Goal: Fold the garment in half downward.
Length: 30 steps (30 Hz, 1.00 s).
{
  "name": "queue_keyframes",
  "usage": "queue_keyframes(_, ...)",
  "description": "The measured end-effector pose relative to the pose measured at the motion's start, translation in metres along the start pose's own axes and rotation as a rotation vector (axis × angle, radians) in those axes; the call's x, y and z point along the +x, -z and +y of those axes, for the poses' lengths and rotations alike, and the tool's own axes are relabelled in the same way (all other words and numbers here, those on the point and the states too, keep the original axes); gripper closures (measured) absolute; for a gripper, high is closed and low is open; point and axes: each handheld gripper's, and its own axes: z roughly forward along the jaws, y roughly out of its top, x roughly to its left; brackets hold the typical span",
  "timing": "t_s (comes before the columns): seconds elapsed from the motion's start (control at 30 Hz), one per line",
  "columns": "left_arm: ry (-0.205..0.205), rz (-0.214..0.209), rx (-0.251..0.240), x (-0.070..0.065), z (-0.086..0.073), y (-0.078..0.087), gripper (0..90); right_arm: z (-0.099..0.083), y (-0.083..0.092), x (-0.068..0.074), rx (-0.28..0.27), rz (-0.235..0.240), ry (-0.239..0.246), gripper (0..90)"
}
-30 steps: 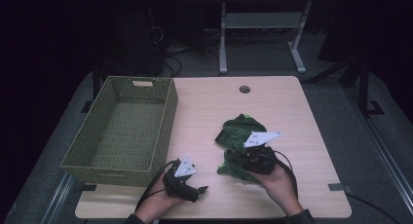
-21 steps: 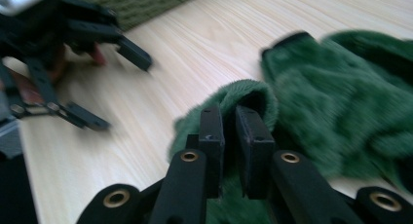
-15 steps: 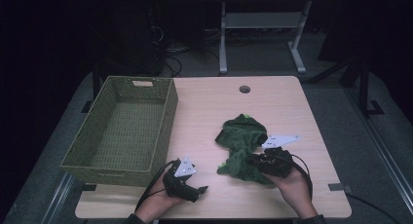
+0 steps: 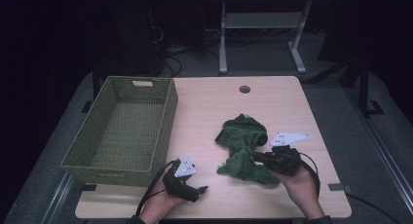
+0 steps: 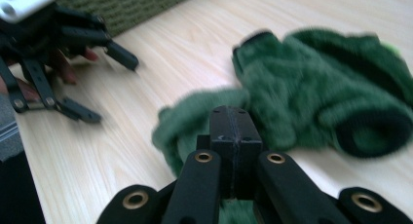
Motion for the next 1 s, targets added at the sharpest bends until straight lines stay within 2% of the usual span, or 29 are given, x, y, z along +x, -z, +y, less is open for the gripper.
queue_keyframes(0.07, -0.004, 0.004, 0.002, 0.0, 0.0, 0.0, 12.6, 0.011, -0.008, 0.003, -0.01, 0.009, 0.017, 89.9)
queue_keyframes(0.2, -0.003, 0.004, 0.002, 0.0, 0.001, 0.0, 12.6, 0.017, -0.018, 0.002, -0.001, 0.013, 0.023, 89.9)
queue_keyframes(0.27, 0.0, 0.005, 0.006, 0.0, 0.001, 0.0, 12.6, 0.013, -0.029, 0.0, 0.029, 0.009, 0.007, 89.9)
queue_keyframes(0.4, 0.005, 0.004, 0.003, 0.0, 0.001, -0.001, 12.6, 0.004, -0.037, -0.006, 0.068, -0.006, 0.001, 89.9)
queue_keyframes(0.43, 0.002, 0.004, 0.005, 0.0, 0.001, -0.001, 12.6, -0.003, -0.042, -0.01, 0.094, -0.006, -0.016, 89.9)
queue_keyframes(0.47, 0.002, 0.004, 0.005, 0.0, 0.001, -0.001, 12.6, -0.003, -0.042, -0.01, 0.094, -0.006, -0.016, 89.9)
queue_keyframes(0.6, 0.004, 0.004, 0.004, 0.0, 0.001, -0.001, 12.5, -0.018, -0.053, -0.015, 0.155, -0.003, -0.039, 89.9)
queue_keyframes(0.73, 0.007, 0.005, 0.004, 0.0, 0.003, -0.003, 12.5, -0.024, -0.061, -0.015, 0.179, -0.004, -0.042, 89.9)
queue_keyframes(0.9, 0.003, 0.005, 0.004, -0.001, 0.006, -0.006, 12.4, -0.021, -0.054, -0.016, 0.144, -0.003, -0.034, 89.8)
queue_keyframes(0.97, -0.001, -0.005, 0.004, 0.0, 0.007, -0.007, 12.4, -0.017, -0.04, -0.016, 0.1, -0.012, -0.03, 89.0)
queue_keyframes(1.0, -0.001, -0.005, 0.004, 0.0, 0.007, -0.007, 12.4, -0.017, -0.04, -0.016, 0.1, -0.012, -0.03, 89.0)
